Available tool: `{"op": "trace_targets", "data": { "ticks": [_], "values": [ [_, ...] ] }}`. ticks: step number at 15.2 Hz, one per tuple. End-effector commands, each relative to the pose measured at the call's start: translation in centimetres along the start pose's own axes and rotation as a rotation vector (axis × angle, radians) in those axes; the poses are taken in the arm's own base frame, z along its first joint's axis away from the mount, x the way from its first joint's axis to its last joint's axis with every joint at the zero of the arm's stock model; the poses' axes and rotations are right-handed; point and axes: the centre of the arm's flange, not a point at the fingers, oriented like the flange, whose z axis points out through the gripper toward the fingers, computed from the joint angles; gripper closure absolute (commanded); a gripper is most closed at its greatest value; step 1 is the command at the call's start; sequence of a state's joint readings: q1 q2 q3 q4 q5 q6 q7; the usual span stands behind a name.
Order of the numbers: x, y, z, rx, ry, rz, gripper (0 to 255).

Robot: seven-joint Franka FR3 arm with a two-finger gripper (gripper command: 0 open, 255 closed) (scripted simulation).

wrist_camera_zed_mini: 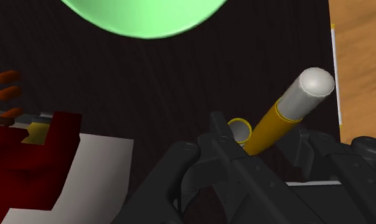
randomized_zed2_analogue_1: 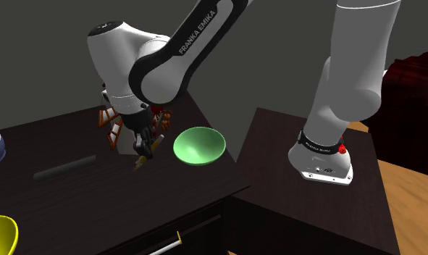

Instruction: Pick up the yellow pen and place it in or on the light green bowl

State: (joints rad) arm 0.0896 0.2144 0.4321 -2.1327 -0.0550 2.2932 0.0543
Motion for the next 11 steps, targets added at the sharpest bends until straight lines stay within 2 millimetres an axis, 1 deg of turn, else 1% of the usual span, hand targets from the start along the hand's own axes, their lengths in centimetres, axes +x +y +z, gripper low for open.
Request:
{"op": "trace_targets", "data": {
  "ticks": [1, 3, 11],
  "values": [
    [-0.2, -0.1, -1.1, 0.0, 0.0, 0.0, 255],
    [-0.2, -0.1, -1.9, 0.0, 0.0, 0.0, 255],
    [-9.8, 4.3, -2.3, 0.0, 0.0, 0.0, 255]
  ]
}}
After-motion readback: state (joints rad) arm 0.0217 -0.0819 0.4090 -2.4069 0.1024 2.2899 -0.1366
